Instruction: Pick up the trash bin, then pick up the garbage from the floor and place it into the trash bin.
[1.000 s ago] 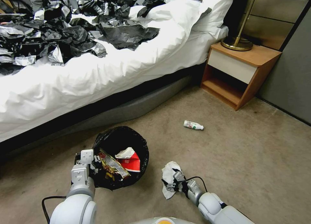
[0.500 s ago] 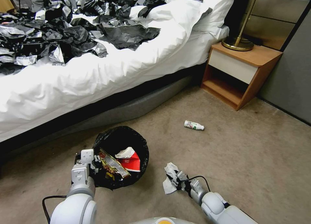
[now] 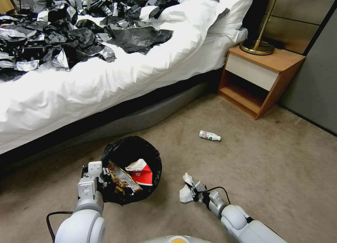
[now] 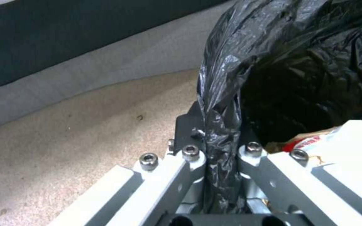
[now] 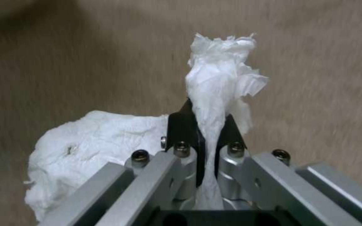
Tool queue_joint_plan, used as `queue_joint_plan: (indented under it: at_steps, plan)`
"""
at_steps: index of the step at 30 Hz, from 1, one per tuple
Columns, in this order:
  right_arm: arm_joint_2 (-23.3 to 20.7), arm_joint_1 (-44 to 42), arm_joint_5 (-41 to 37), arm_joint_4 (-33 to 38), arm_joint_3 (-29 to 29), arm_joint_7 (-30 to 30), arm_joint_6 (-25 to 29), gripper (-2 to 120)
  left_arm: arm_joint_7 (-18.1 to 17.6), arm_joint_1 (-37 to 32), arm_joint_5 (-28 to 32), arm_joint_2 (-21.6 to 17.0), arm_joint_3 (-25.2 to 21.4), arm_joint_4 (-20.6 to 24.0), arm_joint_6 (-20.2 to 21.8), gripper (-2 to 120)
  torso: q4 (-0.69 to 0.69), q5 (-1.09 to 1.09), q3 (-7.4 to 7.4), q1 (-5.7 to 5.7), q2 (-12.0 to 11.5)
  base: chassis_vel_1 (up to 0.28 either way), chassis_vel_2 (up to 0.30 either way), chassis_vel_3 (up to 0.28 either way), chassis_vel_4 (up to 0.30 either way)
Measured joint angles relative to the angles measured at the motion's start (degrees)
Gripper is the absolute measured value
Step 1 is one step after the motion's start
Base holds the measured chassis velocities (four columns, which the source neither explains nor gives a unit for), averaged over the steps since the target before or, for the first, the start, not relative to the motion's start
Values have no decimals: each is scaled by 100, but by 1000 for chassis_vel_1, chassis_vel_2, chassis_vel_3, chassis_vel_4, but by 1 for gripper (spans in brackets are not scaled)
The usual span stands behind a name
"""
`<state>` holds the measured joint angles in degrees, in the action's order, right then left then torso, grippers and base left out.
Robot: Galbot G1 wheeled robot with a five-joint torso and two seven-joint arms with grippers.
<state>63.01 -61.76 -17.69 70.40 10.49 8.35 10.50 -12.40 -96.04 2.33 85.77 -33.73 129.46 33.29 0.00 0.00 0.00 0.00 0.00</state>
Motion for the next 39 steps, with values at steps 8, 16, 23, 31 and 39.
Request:
queue_joint_plan:
  at_steps: [8, 16, 23, 31, 39]
  plan:
    - [-294, -252, -205, 1591, -406, -18, 116, 0, 5, 0, 22, -36, 3, -1, 1, 1, -1, 0, 0, 0, 0, 0, 0, 0, 0]
    - [-318, -275, -509, 3313, -953, 352, 225, 0, 12, 14, 24, -38, 29, -11, 2, 1, 1, 0, 0, 0, 0, 0, 0, 0, 0]
    - [-611, -136, -753, 4484, -917, 789, 336, 0, 14, 4, 10, -15, 46, -8, 3, 1, 0, 0, 0, 0, 0, 0, 0, 0, 0]
    - [-819, 116, -814, 4855, -362, 728, 234, 0, 18, -27, -30, 14, 94, 3, -8, 1, 0, 1, 0, 0, 0, 0, 0, 0, 0]
    - [-876, 529, -798, 4503, 288, 540, 141, 0, 26, -72, -86, 33, 153, 4, -28, 1, 0, 0, 0, 0, 0, 0, 0, 0, 0]
